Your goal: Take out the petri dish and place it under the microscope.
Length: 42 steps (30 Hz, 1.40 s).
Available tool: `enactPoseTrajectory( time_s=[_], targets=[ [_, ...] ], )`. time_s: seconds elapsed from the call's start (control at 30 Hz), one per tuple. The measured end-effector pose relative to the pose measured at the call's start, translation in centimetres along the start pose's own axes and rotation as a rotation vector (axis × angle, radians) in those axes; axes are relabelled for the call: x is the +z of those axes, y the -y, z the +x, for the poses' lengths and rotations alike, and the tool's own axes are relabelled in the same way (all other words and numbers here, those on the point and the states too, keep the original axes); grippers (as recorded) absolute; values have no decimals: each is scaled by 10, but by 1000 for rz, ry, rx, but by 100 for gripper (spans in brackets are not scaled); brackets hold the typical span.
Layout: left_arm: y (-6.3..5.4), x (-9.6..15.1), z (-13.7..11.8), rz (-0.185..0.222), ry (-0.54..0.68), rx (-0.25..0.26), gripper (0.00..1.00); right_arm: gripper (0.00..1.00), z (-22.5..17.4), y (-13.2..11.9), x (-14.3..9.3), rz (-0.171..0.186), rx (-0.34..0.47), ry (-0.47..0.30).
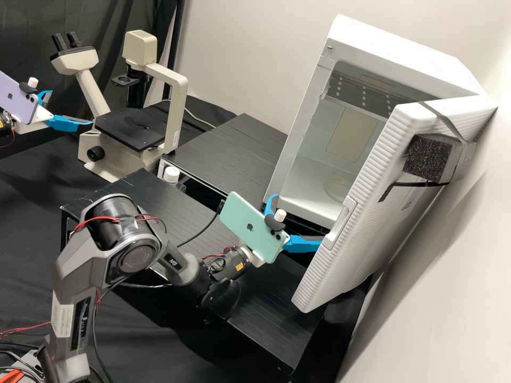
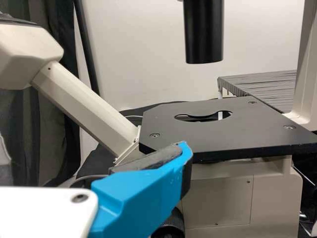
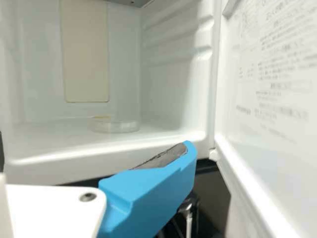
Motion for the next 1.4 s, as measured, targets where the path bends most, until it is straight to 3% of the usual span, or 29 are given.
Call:
enactPoseTrajectory(
  time_s=[0.27,0.43,0.87,1.0,1.23,1.4],
  targets=[
    [0,0,0,0,0,0,100,100,53,-4,9,-18,6,1],
    [0,0,0,0,0,0,100,100,83,1,17,-8,-28,7],
    [0,0,0,0,0,0,100,100,122,1,20,-28,-53,-38],
    [0,0,0,0,0,0,100,100,130,3,19,-13,-99,-47],
    [0,0,0,0,0,0,100,100,144,9,23,49,-186,-17],
    [0,0,0,0,0,0,100,100,153,4,20,51,-224,-11]
  ],
)
